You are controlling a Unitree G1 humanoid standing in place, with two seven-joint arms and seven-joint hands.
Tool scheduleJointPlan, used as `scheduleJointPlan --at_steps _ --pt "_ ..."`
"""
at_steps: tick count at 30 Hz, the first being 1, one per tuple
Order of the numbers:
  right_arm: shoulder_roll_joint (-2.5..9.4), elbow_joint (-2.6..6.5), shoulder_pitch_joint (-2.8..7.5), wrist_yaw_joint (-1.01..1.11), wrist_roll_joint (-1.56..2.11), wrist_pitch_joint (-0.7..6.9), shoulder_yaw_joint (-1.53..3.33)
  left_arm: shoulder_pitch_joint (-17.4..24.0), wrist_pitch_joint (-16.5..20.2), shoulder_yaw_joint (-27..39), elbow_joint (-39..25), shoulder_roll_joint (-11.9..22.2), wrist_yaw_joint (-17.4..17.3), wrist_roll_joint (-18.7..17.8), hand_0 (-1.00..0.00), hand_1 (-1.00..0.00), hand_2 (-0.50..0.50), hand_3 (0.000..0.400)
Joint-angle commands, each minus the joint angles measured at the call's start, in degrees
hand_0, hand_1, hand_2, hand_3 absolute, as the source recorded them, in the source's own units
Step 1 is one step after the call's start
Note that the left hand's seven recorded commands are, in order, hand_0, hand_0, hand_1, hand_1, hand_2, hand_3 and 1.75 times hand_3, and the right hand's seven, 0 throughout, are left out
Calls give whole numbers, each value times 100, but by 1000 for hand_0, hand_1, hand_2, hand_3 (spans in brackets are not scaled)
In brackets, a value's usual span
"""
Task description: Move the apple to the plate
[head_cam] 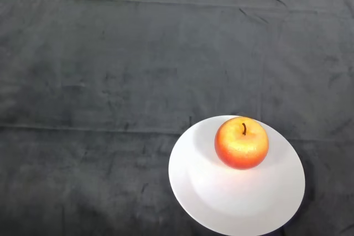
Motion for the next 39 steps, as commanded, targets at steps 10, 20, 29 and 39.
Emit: scheduleJointPlan --at_steps 10,20,29,39 --pt "-16 123 188 12 32 -22 -53 266 427 477 283 129 462 -383 0 0 0 0" --pt "-16 137 182 8 31 -32 -51 266 591 613 221 171 613 -421 0 0 0 0" --pt "-15 145 179 6 31 -37 -50 292 583 625 141 137 728 -345 0 0 0 0" --pt "-15 148 178 5 32 -40 -49 328 570 622 79 125 777 -259 0 0 0 0"
